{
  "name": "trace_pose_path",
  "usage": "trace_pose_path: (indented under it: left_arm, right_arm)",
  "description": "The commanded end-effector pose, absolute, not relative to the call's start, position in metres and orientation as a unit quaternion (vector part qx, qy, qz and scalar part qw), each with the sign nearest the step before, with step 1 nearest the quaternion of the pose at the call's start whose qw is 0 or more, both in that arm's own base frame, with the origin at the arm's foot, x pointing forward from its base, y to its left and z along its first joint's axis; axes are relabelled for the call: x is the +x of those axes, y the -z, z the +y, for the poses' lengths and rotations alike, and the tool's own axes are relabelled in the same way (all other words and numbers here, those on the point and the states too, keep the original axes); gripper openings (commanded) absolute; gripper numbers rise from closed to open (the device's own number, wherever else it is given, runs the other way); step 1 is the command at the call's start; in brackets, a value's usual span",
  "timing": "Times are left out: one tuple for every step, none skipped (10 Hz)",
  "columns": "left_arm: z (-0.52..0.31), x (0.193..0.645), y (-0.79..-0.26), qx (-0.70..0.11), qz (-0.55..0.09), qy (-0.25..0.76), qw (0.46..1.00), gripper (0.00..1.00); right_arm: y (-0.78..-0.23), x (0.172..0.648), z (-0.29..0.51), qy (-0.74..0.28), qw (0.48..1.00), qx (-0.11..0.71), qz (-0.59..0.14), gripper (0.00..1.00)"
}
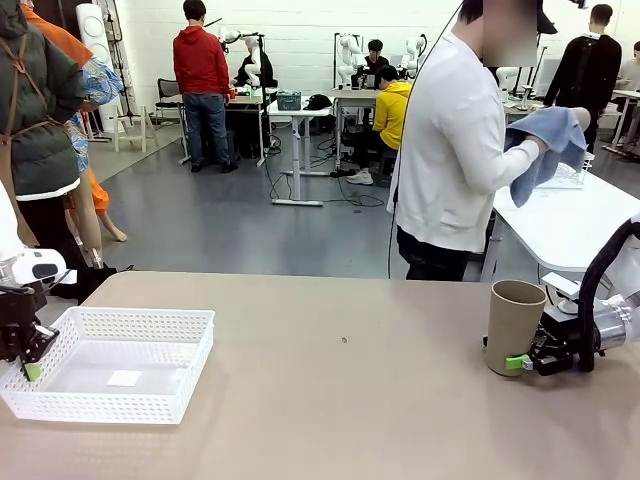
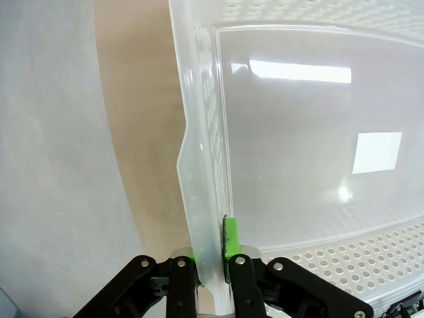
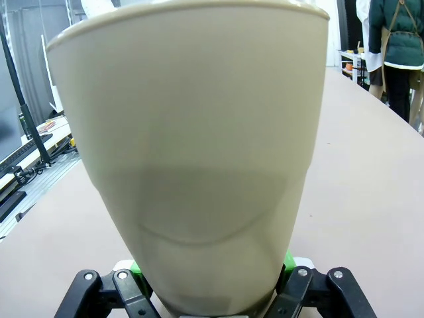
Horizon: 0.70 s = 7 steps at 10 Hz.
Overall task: Clean and organize the cups into the basket.
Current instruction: Pick up the Organizing basket and move it to the center of the table, then pick up the Reusable plastic cup from the right side of the table and place it inside the Organizing basket.
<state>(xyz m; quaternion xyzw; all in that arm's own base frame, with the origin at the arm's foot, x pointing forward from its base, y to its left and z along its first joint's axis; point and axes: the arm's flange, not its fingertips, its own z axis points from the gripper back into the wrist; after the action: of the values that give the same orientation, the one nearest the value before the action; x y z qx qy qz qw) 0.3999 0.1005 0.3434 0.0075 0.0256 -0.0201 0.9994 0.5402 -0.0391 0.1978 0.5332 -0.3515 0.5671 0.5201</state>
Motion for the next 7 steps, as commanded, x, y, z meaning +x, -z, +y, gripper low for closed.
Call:
trace_pose_path:
  left_arm:
    - [0.102, 0.402, -0.345, 0.001, 0.033, 0.026, 0.999, 0.0]
    - [0.102, 0.402, -0.345, 0.001, 0.034, 0.025, 0.999, 0.0]
    - [0.102, 0.402, -0.344, 0.002, 0.034, 0.024, 0.999, 0.0]
    - [0.101, 0.401, -0.344, 0.001, 0.033, 0.025, 0.999, 0.0]
    - [0.1, 0.4, -0.344, 0.002, 0.037, 0.024, 0.999, 0.0]
    - [0.096, 0.399, -0.348, 0.003, 0.038, 0.021, 0.999, 0.0]
    - [0.088, 0.396, -0.356, -0.002, 0.035, 0.031, 0.999, 0.0]
  right_arm:
    - [-0.194, 0.544, -0.042, -0.575, 0.513, 0.535, -0.346, 0.2]
    - [-0.194, 0.545, -0.042, -0.574, 0.514, 0.535, -0.346, 0.0]
    - [-0.193, 0.545, -0.042, -0.573, 0.515, 0.535, -0.346, 0.0]
    - [-0.193, 0.545, -0.042, -0.572, 0.517, 0.534, -0.347, 0.0]
    - [-0.194, 0.546, -0.041, -0.557, 0.536, 0.53, -0.349, 0.64]
    - [-0.197, 0.546, -0.038, -0.551, 0.544, 0.528, -0.349, 0.64]
    - [-0.205, 0.545, -0.034, -0.543, 0.557, 0.522, -0.35, 0.64]
